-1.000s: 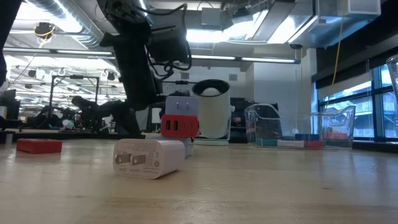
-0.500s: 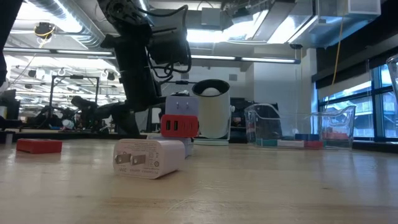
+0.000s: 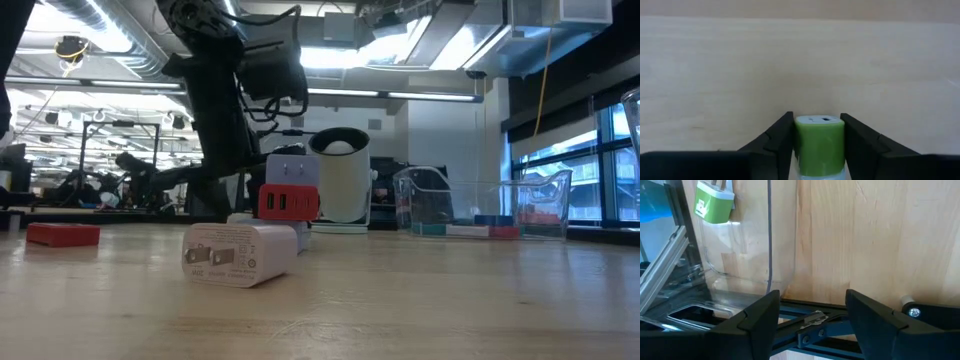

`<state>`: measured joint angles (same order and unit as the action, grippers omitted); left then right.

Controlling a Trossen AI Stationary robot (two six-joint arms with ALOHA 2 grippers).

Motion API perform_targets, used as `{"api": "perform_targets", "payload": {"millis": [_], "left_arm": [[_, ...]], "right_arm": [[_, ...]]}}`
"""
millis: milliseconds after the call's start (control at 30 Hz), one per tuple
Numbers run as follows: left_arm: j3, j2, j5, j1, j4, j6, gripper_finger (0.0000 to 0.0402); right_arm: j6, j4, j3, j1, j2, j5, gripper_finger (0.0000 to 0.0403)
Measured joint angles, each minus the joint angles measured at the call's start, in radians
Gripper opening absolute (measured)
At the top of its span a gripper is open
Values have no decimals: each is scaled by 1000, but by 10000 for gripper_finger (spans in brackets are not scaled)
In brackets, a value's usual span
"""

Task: Pick & Place Office items
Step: Put the green charger adapter into the bottom transparent bin

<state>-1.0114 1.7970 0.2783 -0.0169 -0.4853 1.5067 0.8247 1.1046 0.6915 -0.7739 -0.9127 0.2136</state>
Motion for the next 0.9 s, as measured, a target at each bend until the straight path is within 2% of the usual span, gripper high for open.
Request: {"api": "perform_targets", "payload": {"millis": [200,367,467,567,700,900], "left_arm": [[0,-45,2,1,259,-167,131],[0,-70,48,1,623,-401,133],[0,-70,44,1,875,-576,134],[-1,-70,17,3,1085,-733,134],[-1,-70,14,16,1291,-873,135],[-1,-70,15,31,1439,-955,136]], "right_arm": [[3,2,0,0,0,-60,230],[5,4,0,1,0,-129,220],[23,4,0,1,0,-208,211],[45,4,0,1,0,-339,202],[114,11,0,1,0,-586,193],[135,-24,0,20,0,-875,189]]}}
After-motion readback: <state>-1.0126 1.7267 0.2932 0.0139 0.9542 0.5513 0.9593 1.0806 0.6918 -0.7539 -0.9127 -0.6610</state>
